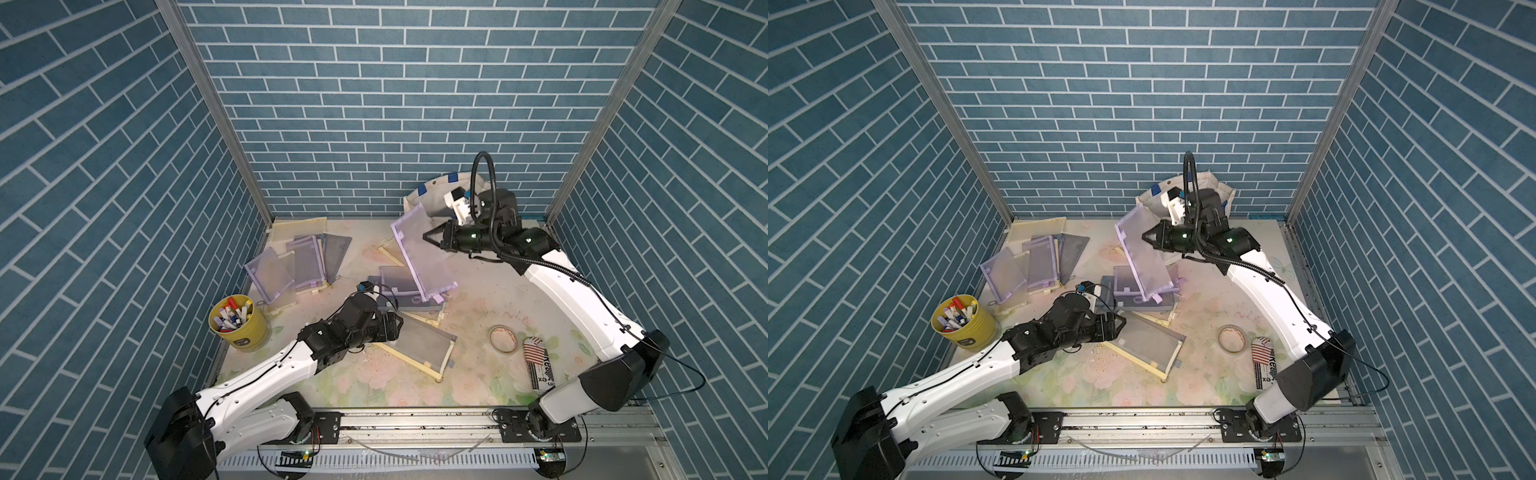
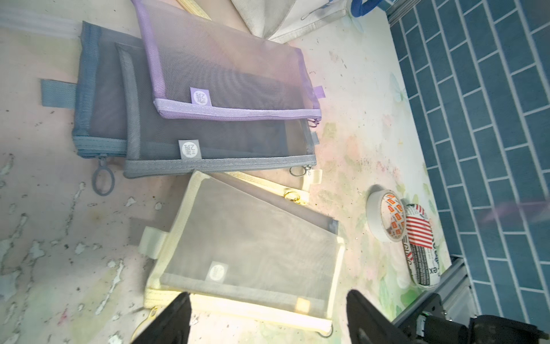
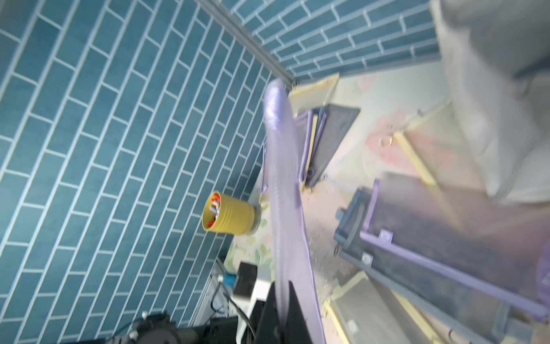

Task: Put the pencil pouch into the canvas bag
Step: Pick up the pencil pouch, then place the pencil pouch in the canvas bag.

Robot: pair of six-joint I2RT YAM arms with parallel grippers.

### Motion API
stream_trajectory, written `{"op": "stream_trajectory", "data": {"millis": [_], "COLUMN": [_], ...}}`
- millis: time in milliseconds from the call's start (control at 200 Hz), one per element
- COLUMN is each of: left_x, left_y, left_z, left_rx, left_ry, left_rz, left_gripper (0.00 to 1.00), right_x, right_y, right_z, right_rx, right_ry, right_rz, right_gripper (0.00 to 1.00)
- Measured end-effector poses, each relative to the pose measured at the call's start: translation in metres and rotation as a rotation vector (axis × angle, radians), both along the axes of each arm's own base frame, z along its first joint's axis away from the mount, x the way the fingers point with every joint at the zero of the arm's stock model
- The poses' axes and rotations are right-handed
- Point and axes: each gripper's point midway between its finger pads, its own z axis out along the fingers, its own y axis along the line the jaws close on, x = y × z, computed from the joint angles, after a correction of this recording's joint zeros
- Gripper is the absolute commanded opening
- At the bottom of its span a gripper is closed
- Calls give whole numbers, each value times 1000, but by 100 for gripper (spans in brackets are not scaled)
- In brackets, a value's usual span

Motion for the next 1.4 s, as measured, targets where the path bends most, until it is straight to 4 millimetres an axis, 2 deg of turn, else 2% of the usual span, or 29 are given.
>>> {"op": "stream_trajectory", "data": {"millis": [90,180,315,415,570,695,820,1085,1245,1395], "left_x": [-1,-2,-6,-13,-15,-18,-19,-18,-19,-18], "left_y": [3,5,4,-1,-17,-25,-30,-20,-13,-10], "left_z": [-1,-1,-1,-2,11,18,25,34,42,41], "left_rx": [17,30,48,60,52,51,46,52,46,58], "left_ry": [-4,-10,-17,-14,-39,-56,-76,-105,-125,-126], "left_rz": [0,-1,-12,-37,-69,-89,-93,-61,-42,-34], "left_gripper": [94,99,99,99,99,99,99,99,99,100], "right_x": [40,77,123,153,192,214,231,261,268,268], "right_y": [-16,-36,-65,-75,-87,-100,-109,-113,-110,-105], "right_z": [34,52,63,73,79,64,40,-17,-29,-35], "right_rx": [30,55,91,135,200,211,202,189,223,244], "right_ry": [-43,-59,-61,-75,-97,-78,-47,34,63,85], "right_rz": [-137,-289,-514,-632,-781,-889,-975,-1082,-1111,-1126], "right_gripper": [0,0,0,0,0,0,0,0,0,0]}}
